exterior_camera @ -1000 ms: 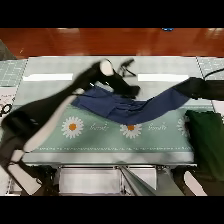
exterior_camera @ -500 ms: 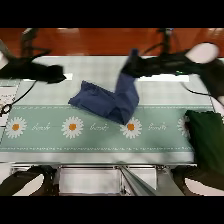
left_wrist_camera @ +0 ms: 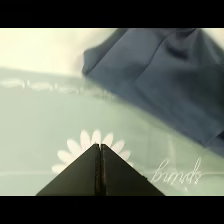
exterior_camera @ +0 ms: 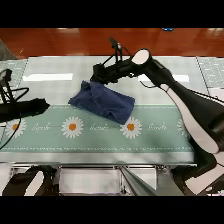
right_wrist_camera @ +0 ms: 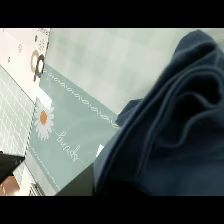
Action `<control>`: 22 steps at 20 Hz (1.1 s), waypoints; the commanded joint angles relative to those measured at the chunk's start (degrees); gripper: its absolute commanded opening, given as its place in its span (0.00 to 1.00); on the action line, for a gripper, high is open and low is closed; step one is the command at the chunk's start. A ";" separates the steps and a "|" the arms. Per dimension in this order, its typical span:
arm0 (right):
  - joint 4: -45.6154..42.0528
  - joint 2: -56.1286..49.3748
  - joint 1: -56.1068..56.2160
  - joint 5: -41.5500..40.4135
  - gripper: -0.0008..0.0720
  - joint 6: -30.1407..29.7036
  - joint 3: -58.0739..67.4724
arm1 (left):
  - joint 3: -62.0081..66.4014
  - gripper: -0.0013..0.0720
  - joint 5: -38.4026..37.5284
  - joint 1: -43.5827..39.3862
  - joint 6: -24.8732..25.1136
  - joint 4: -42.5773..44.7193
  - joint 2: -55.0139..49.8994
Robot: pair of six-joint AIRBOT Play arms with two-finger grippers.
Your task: Fold the shirts.
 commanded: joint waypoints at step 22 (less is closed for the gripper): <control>-52.65 40.52 -25.40 20.70 0.57 11.80 -23.15 | 15.41 0.05 -4.44 3.91 -0.09 -6.05 0.57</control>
